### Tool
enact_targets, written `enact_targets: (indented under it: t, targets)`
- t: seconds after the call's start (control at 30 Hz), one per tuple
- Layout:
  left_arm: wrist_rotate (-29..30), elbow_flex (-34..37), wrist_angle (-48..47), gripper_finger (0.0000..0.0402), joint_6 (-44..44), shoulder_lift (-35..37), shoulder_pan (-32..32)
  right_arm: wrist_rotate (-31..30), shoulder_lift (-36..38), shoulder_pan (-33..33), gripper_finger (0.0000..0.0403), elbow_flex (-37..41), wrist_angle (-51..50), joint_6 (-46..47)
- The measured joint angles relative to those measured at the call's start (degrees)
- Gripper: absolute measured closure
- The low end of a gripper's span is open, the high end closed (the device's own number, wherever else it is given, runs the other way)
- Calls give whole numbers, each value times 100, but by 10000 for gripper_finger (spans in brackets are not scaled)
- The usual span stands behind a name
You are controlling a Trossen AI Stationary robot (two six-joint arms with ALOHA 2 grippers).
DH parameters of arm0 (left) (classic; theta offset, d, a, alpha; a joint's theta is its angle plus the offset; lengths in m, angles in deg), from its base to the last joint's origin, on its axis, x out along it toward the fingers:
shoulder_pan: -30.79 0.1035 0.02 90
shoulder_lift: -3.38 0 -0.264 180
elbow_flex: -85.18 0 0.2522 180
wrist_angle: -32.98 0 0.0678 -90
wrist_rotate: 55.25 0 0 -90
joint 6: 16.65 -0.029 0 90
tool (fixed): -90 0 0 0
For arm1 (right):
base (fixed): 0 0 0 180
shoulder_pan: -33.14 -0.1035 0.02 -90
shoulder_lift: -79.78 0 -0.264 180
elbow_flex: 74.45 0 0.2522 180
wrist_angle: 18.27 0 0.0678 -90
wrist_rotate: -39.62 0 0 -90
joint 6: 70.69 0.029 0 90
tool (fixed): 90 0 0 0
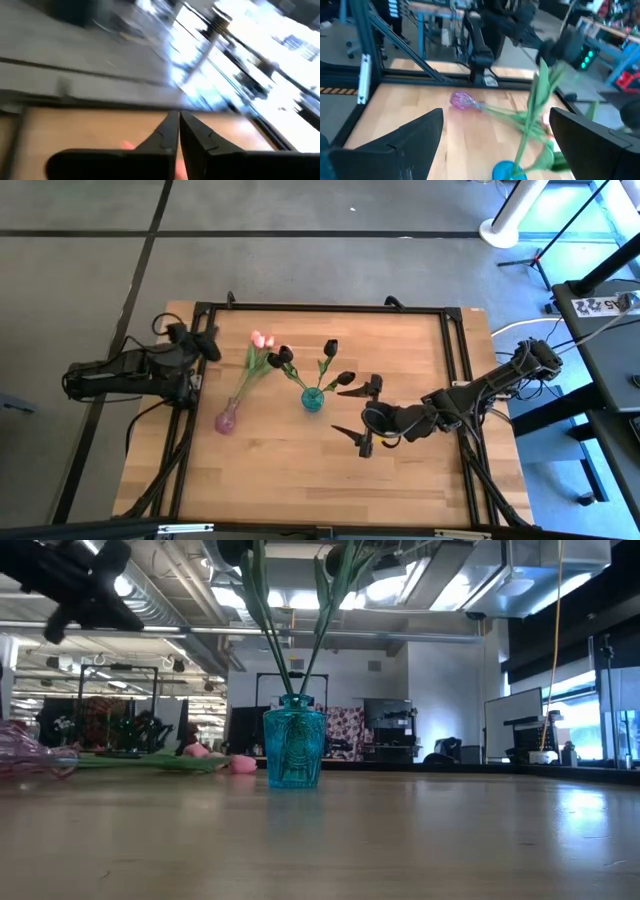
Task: Sort flowers into vase by color
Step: Adjust the pink vase
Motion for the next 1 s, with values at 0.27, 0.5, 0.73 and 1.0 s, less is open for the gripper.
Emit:
enact_targets:
  t: [0.27,0.5,0.73,1.0]
  targets:
    - [-2434,0,-712,315,1035,-1161,2,99,259,73,40,4,-1209,636]
    - [-3858,-489,-890,281,1360,-2226,-196,337,826,-26,40,3,-2489,1123]
    - [-4040,-1492,-2535,280,2400,-3182,-956,372,1116,-126,40,2,-3786,1910]
    - [-4758,-1831,-3311,280,3560,-4098,-1554,675,1222,-124,40,7,-5300,2045]
